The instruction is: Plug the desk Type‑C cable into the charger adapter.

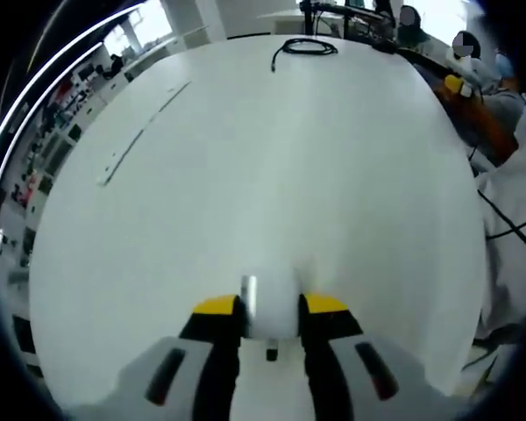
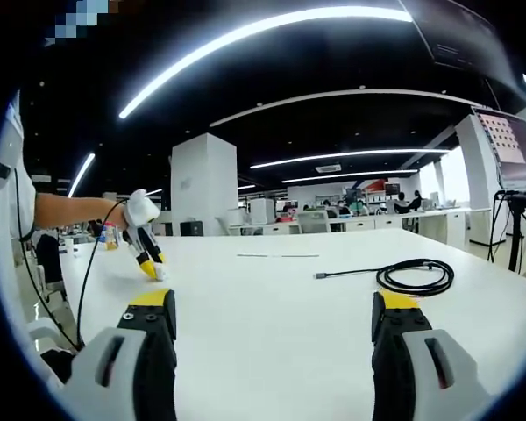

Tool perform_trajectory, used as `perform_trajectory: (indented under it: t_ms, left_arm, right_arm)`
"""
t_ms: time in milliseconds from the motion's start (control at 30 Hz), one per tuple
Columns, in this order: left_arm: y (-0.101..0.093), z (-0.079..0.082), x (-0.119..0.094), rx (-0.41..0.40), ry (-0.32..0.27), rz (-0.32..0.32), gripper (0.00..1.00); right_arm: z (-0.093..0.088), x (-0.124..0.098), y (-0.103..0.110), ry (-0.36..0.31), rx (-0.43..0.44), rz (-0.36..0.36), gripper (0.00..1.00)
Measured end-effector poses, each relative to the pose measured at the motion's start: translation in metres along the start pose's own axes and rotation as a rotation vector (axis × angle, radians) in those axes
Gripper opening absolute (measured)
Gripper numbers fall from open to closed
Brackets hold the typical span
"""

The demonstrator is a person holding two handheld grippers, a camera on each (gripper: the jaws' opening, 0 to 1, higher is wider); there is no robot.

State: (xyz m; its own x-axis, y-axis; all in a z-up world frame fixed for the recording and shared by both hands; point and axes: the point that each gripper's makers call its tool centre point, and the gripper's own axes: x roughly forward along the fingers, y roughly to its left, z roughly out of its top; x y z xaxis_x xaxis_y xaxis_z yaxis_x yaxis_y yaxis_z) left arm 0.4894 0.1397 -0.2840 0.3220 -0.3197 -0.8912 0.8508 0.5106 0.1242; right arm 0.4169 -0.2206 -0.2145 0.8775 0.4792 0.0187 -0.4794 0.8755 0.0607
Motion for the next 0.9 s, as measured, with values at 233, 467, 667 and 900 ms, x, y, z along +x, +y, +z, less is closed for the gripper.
perform_trajectory:
  t_ms: [233,467,667,900]
  left_arm:
    - [0.010,-0.006,-0.003,0.031,0.002,0.009,0.25]
    - [-0.013,-0.008,-0.007,0.028,0.005,-0.005,0.25]
    - [-0.011,-0.012,-0.007,0.031,0.015,-0.031,0.25]
    - [-0.027,-0.014,-0.010,0.059,0.018,-0.055,0.25]
  right_arm:
    - [0.000,0.000,0.002,-0.002,-0.003,0.002,0.93]
    - [0.002,0.001,0.005,-0.007,-0.007,0.008,0.93]
    - [0.003,0.001,0.007,-0.009,-0.011,0.011,0.93]
    - [0.003,0.003,0.010,-0.011,-0.013,0.018,0.93]
